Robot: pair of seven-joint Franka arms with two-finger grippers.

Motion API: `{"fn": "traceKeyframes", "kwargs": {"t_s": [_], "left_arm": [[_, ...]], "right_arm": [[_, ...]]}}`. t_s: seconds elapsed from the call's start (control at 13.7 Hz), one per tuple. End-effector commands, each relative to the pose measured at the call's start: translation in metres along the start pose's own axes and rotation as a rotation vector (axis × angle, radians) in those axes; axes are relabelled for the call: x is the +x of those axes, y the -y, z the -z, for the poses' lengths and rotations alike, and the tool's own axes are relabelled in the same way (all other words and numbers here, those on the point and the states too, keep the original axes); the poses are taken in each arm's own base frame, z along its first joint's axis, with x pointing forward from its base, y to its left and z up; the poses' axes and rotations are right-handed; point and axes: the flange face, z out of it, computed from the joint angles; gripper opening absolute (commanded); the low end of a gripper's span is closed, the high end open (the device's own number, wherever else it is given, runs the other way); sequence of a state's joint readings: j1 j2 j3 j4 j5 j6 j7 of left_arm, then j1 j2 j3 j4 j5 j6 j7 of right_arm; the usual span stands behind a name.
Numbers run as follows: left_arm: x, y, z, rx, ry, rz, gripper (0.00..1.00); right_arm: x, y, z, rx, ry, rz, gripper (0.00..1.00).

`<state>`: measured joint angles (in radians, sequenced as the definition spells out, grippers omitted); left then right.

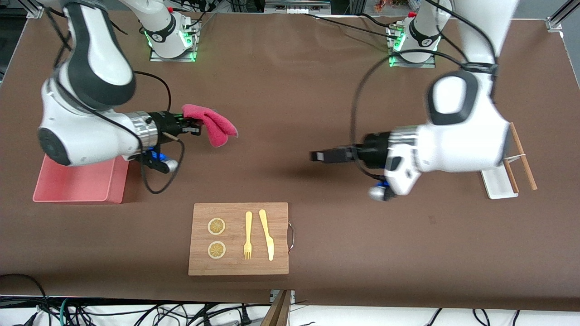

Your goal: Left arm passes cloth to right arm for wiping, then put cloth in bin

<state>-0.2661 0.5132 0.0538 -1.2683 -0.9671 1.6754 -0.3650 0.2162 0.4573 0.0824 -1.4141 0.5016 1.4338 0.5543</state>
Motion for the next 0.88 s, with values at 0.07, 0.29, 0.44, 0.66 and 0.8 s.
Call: {"fn": "traceKeyframes", "kwargs": {"t_s": [0.07, 0.29, 0.44, 0.66, 0.8], "left_arm": [[-0.07, 0.06, 0.06, 0.249, -0.013, -0.083, 1.0], [-0.118, 0.092, 0.081, 0.547, -0.077, -0.105, 1.0], [-0.139, 0.105, 0.1, 0.731, -0.122, -0.115, 1.0], [-0.148, 0.123, 0.127, 0.868, -0.197, -0.077, 1.0], [-0.143, 0.13, 0.14, 0.897, -0.235, -0.043, 1.0]], "right_arm": [[0.009, 0.044, -0.065, -0.169, -0.102, 0.043, 0.0], [0.013, 0.077, -0.122, -0.273, -0.183, 0.048, 0.0], [0.007, 0.103, -0.15, -0.254, -0.232, 0.013, 0.0], [0.008, 0.125, -0.192, -0.278, -0.306, 0.014, 0.0], [0.017, 0.127, -0.211, -0.309, -0.341, 0.01, 0.0]]}}
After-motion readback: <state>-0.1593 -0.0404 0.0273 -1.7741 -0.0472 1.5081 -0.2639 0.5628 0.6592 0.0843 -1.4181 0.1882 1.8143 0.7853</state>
